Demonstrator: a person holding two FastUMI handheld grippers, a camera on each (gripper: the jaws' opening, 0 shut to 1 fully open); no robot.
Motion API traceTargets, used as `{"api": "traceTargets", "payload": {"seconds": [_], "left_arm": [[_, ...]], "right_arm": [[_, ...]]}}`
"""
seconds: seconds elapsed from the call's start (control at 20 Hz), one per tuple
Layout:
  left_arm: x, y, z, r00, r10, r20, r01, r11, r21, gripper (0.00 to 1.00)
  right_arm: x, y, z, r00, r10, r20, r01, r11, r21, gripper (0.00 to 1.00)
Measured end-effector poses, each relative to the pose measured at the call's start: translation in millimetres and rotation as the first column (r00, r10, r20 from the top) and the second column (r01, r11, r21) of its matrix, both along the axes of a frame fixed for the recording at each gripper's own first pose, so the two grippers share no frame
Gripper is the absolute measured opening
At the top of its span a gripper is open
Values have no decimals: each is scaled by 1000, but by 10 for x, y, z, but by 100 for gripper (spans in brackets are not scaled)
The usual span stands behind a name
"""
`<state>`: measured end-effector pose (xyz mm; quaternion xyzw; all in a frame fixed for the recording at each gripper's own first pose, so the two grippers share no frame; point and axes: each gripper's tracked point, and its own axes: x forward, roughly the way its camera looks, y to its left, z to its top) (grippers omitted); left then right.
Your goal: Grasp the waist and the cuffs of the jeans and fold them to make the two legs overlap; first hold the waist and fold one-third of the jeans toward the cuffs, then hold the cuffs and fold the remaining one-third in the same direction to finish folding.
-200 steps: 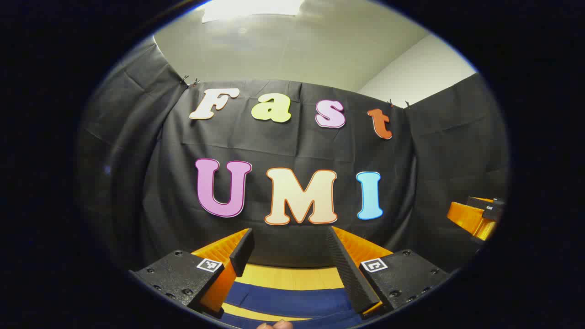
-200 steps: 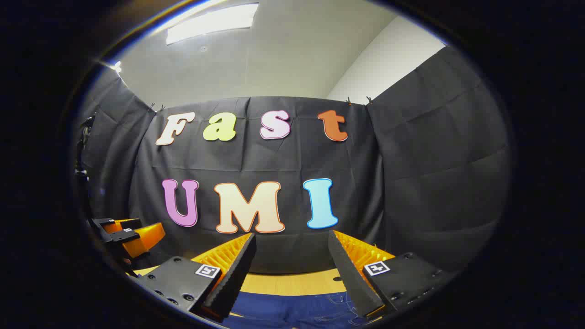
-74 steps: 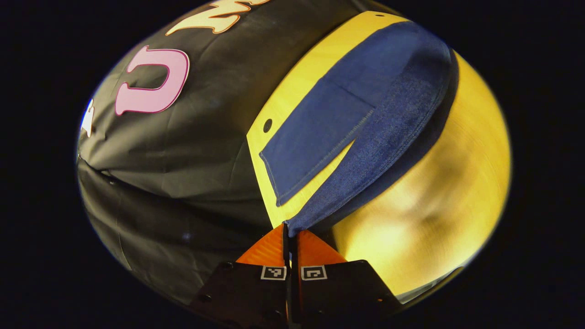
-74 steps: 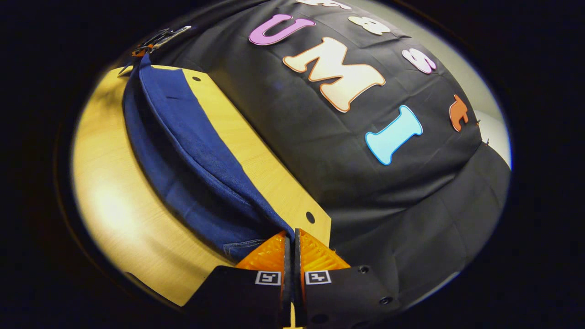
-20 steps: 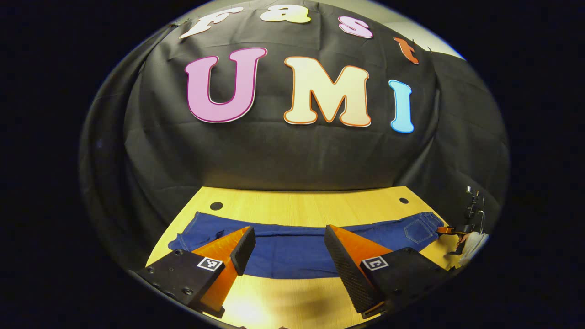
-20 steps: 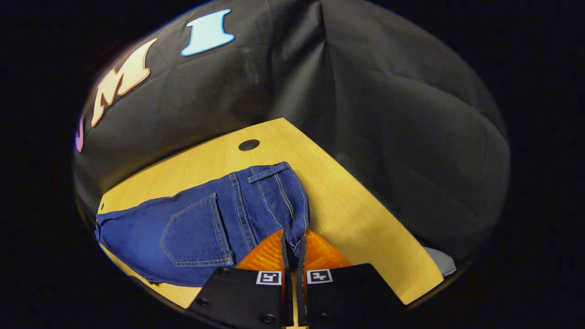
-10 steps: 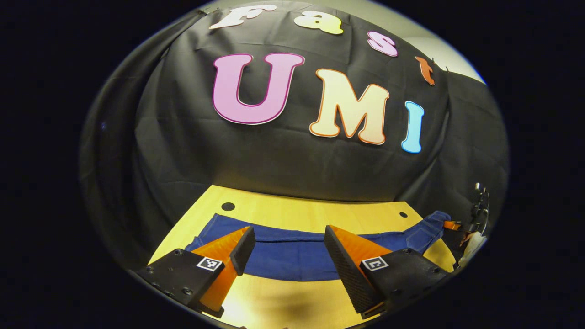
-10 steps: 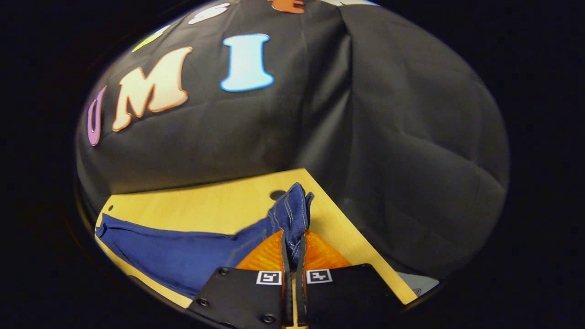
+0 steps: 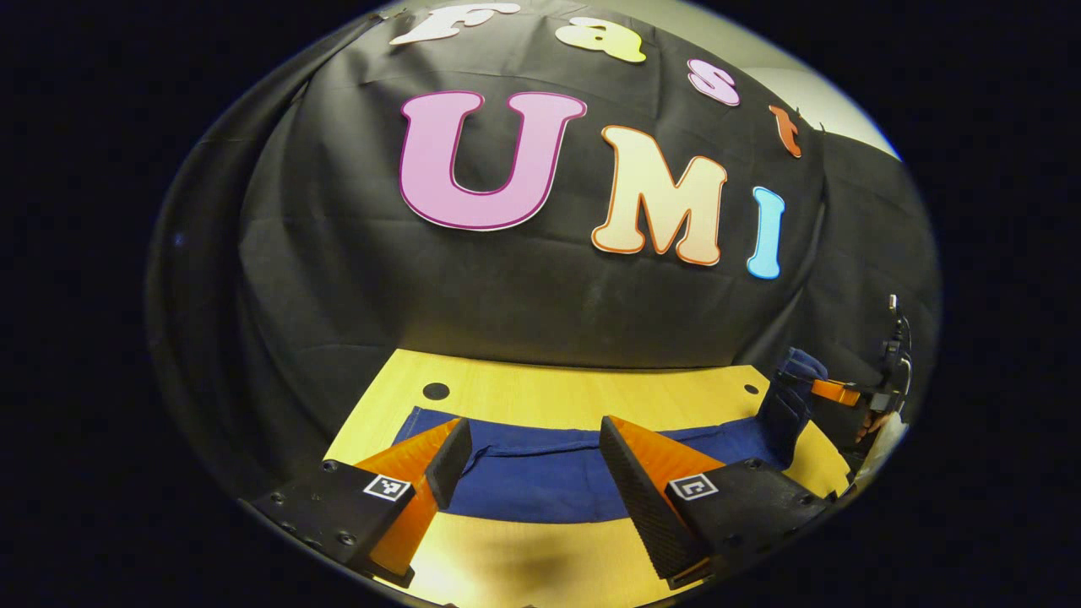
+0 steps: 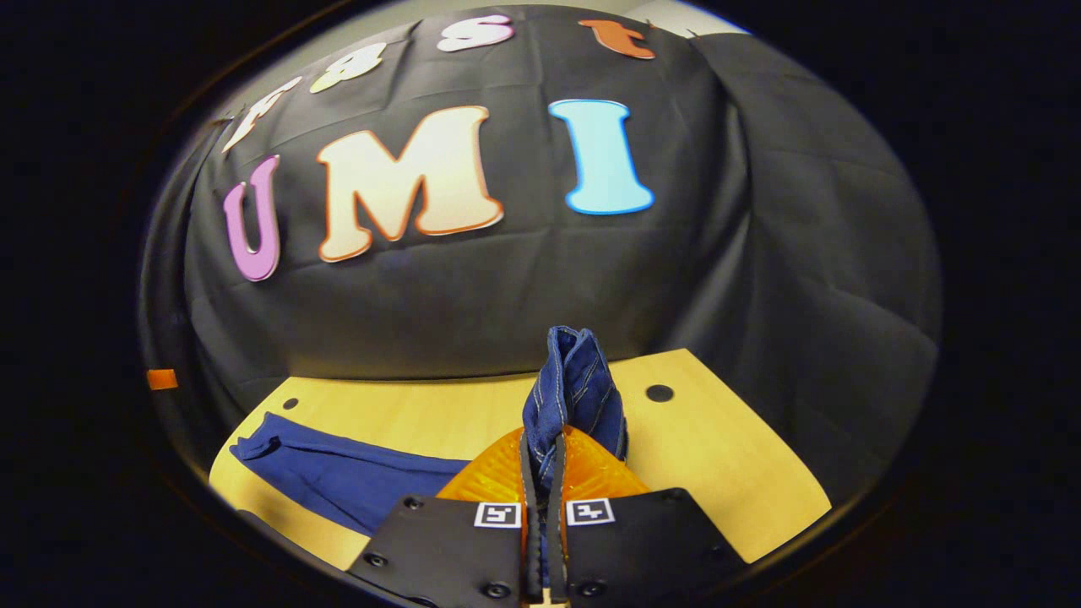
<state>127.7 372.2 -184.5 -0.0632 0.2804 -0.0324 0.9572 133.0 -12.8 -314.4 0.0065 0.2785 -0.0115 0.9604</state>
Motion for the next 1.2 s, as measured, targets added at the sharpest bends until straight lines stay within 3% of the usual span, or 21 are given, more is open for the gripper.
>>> {"api": "traceTargets", "payload": {"seconds": [0.4, 0.6, 0.65, 0.7, 1.05, 1.1, 1.15, 1.2], "left_arm": [[-59, 593, -329, 997, -33, -76, 31, 999, -17, 95], [-95, 811, -476, 994, -30, -102, 26, 999, -41, 95], [-113, 863, -512, 994, -27, -110, 22, 999, -46, 95], [-125, 913, -553, 993, -22, -116, 16, 999, -47, 95], [-143, 1252, -953, 983, 22, -180, -32, 998, -57, 95], [-134, 1310, -1029, 980, 30, -195, -41, 998, -55, 95], [-136, 1375, -1111, 977, 39, -208, -51, 998, -49, 95], [-128, 1431, -1178, 975, 44, -220, -55, 998, -44, 95]], "right_arm": [[58, 1238, -73, 998, 34, 50, -40, 993, 113, 5], [38, 1891, -263, 996, 68, 49, -78, 968, 241, 5], [16, 2031, -373, 997, 76, 27, -80, 962, 262, 2], [-27, 2148, -513, 996, 85, -7, -79, 954, 288, 8], [-269, 2730, -1279, 976, 134, -169, -50, 902, 429, 6], [-346, 2797, -1351, 971, 148, -188, -50, 893, 447, 11], [-389, 2910, -1345, 965, 173, -196, -56, 869, 491, 7], [-440, 2966, -1331, 962, 185, -199, -60, 857, 511, 18]]}}
